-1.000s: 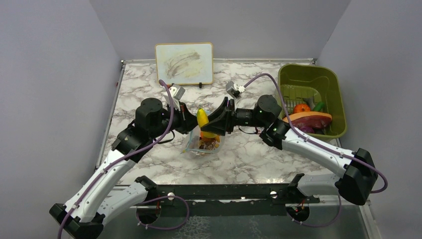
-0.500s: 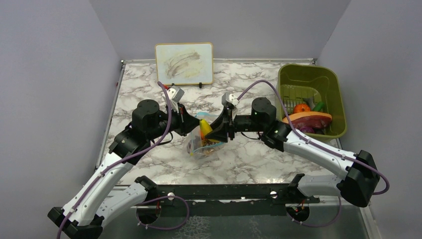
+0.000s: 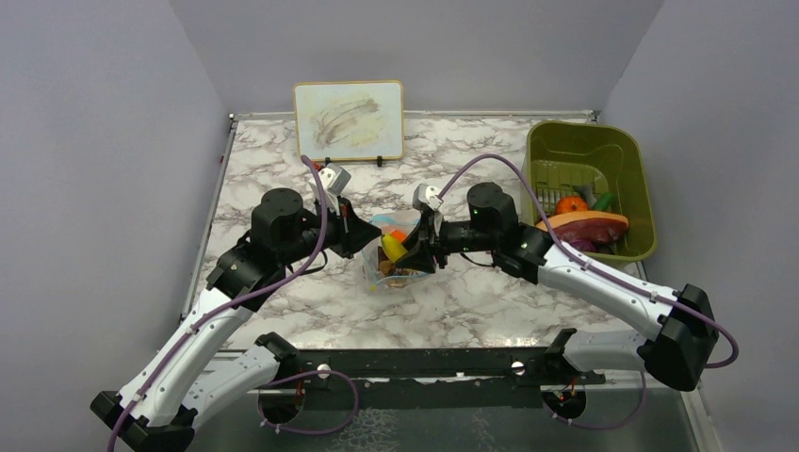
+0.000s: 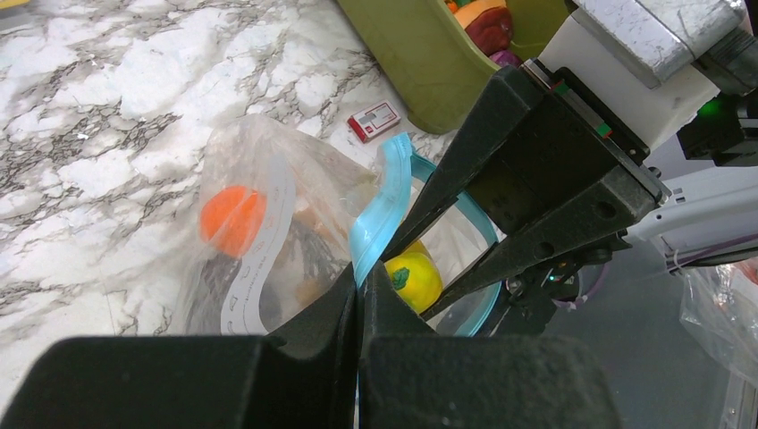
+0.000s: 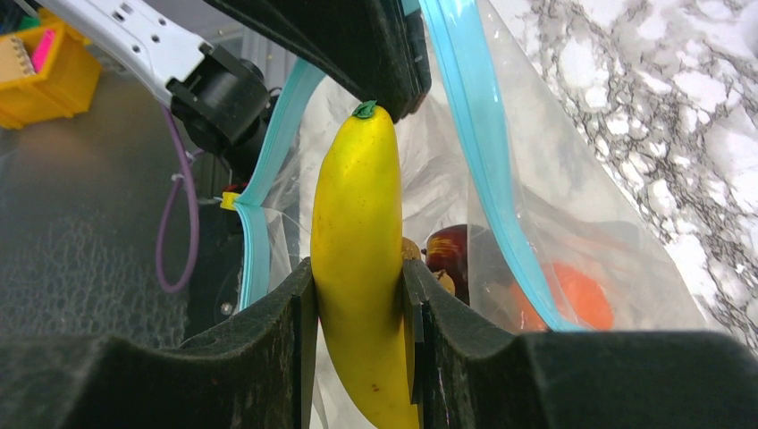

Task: Place the food in the zip-top bag and seal the zipper
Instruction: Place the fake fruit in the zipper food storage bag, then pick up the fake fruit from the bin.

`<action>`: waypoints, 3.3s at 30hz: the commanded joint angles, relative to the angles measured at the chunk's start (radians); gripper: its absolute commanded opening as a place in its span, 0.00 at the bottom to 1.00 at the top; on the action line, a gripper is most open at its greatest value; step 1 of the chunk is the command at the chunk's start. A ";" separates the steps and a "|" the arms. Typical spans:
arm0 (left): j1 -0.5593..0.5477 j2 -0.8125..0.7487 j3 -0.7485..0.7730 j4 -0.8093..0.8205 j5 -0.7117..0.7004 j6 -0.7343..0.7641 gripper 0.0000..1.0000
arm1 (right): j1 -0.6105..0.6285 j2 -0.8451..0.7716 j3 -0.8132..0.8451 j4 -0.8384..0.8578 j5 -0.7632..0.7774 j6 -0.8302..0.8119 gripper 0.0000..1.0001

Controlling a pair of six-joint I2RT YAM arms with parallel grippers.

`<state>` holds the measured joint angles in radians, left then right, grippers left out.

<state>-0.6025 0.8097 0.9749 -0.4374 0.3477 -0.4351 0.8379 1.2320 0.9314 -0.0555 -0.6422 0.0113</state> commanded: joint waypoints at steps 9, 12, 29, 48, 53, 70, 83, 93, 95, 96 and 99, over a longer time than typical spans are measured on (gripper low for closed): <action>0.000 -0.004 0.026 0.027 0.005 0.006 0.00 | 0.004 0.058 0.124 -0.221 0.136 -0.070 0.42; 0.000 -0.004 0.019 0.027 -0.001 0.007 0.00 | 0.006 0.049 0.139 -0.238 0.135 -0.059 0.48; 0.000 -0.033 -0.051 0.004 -0.130 0.078 0.00 | 0.006 -0.035 0.244 -0.192 0.244 0.323 0.49; -0.001 -0.144 -0.246 0.072 -0.124 0.249 0.00 | -0.031 0.038 0.507 -0.542 0.993 0.385 0.49; -0.001 -0.190 -0.316 0.120 -0.113 0.241 0.00 | -0.155 0.059 0.520 -0.569 0.969 0.366 0.49; -0.001 -0.099 -0.329 0.234 -0.160 0.127 0.00 | -0.652 0.149 0.481 -0.654 0.960 0.260 0.49; -0.001 0.039 -0.150 0.198 -0.417 0.106 0.00 | -0.851 0.316 0.402 -0.562 0.825 0.209 0.58; 0.000 0.123 0.030 0.181 -0.722 0.201 0.00 | -0.901 0.396 0.443 -0.607 0.817 0.270 0.64; 0.000 0.136 0.020 0.171 -0.738 0.212 0.00 | -0.912 0.415 0.495 -0.653 0.834 0.276 0.60; 0.000 0.142 0.014 0.163 -0.734 0.215 0.00 | -0.914 0.422 0.522 -0.696 0.871 0.287 0.59; -0.002 0.160 -0.024 0.130 -0.729 0.187 0.00 | -0.922 0.416 0.568 -0.741 0.946 0.314 0.57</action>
<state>-0.6037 0.9474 0.9825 -0.2710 -0.3222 -0.2474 -0.0689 1.6535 1.4139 -0.7219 0.2100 0.2764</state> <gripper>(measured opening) 0.012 0.579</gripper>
